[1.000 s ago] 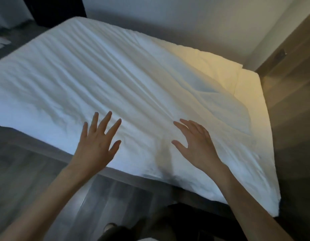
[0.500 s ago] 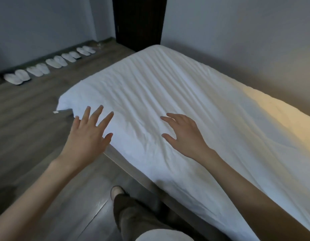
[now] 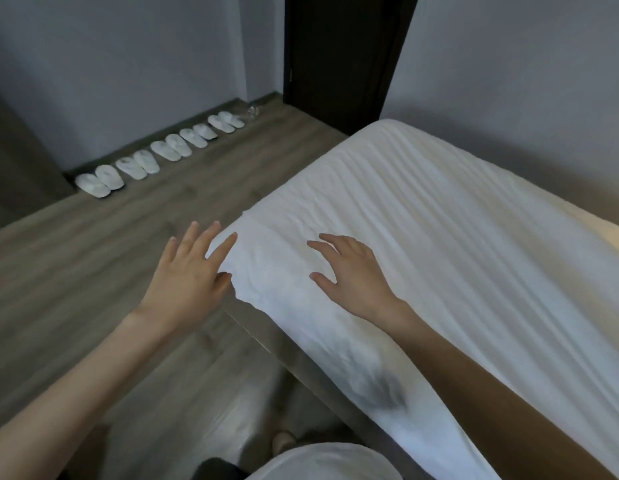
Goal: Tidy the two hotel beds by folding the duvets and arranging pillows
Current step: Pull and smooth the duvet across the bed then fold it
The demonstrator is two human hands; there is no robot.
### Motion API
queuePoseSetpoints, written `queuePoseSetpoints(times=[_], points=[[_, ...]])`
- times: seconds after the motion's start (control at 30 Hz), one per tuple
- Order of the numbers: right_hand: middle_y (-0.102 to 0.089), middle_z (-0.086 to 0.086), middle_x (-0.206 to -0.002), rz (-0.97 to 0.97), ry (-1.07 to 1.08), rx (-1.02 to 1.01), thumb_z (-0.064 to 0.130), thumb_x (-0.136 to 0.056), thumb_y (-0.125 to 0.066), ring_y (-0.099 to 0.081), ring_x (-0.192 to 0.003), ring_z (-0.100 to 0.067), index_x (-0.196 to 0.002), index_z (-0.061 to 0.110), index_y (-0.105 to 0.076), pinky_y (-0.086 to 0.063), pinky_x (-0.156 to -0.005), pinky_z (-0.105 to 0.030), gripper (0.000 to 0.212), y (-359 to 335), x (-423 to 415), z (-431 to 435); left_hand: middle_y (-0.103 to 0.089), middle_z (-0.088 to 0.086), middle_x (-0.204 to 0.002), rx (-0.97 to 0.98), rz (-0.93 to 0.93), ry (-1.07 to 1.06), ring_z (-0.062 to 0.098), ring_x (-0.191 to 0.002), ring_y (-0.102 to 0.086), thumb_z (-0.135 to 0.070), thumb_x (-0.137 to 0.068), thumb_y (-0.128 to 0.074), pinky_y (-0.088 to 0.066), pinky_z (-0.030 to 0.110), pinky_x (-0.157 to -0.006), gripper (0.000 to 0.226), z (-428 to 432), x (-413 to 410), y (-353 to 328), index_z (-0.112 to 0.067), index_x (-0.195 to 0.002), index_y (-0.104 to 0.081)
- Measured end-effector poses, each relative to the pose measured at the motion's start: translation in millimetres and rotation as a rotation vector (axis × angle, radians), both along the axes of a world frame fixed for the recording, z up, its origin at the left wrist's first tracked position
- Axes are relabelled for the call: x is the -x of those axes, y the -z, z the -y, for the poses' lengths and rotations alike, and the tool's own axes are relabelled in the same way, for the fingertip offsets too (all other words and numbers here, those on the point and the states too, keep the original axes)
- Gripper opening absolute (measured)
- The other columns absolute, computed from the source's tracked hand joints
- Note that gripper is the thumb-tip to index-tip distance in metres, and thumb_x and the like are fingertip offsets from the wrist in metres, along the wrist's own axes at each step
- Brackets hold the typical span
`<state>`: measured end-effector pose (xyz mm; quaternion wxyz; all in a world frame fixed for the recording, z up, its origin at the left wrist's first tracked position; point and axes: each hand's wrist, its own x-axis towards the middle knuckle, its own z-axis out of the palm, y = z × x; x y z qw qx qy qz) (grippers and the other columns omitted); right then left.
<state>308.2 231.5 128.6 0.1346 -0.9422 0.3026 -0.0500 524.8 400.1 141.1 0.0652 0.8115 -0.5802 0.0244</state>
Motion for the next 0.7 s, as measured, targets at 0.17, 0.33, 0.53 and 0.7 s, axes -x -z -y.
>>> queuePoseSetpoints(times=[0.17,0.33,0.53,0.7], points=[[-0.030,0.006,-0.155,-0.052,0.048,-0.009,0.047,-0.096,-0.048,-0.028,-0.141,-0.018,-0.146,0.032,-0.036,-0.019,-0.118,-0.043,0.053,23,-99,1,-0.043,0.018,-0.146,-0.054,-0.019,0.045,0.046,-0.135,-0.038,-0.027,-0.081,-0.074,-0.035,0.062,-0.101,0.068,11,-101,29,-0.014,-0.142,-0.048],[-0.033,0.001,-0.155,-0.064,0.202,-0.031,0.047,-0.094,-0.052,-0.033,-0.140,-0.027,-0.144,0.029,-0.041,-0.023,-0.117,-0.048,0.054,56,-185,-16,-0.042,0.014,-0.148,-0.126,-0.034,0.155,0.042,-0.136,-0.038,-0.029,-0.078,-0.075,-0.037,0.058,-0.103,0.078,28,-211,65,-0.017,-0.147,-0.040],[-0.019,0.000,-0.160,-0.158,0.421,-0.119,0.046,-0.096,-0.049,-0.023,-0.143,-0.033,-0.148,0.031,-0.031,-0.021,-0.114,-0.048,0.058,75,-252,-38,-0.017,0.006,-0.160,-0.229,-0.150,0.238,0.031,-0.146,-0.019,-0.037,-0.087,-0.063,-0.025,0.046,-0.113,0.085,56,-305,93,-0.025,-0.154,-0.012],[-0.022,-0.002,-0.159,-0.235,0.567,-0.155,0.045,-0.094,-0.053,-0.028,-0.138,-0.037,-0.148,0.028,-0.032,-0.033,-0.106,-0.050,0.061,99,-290,-27,-0.036,0.021,-0.150,-0.287,-0.195,0.371,0.041,-0.132,-0.042,-0.041,-0.079,-0.059,-0.040,0.050,-0.101,0.084,95,-352,128,-0.011,-0.150,-0.028]])
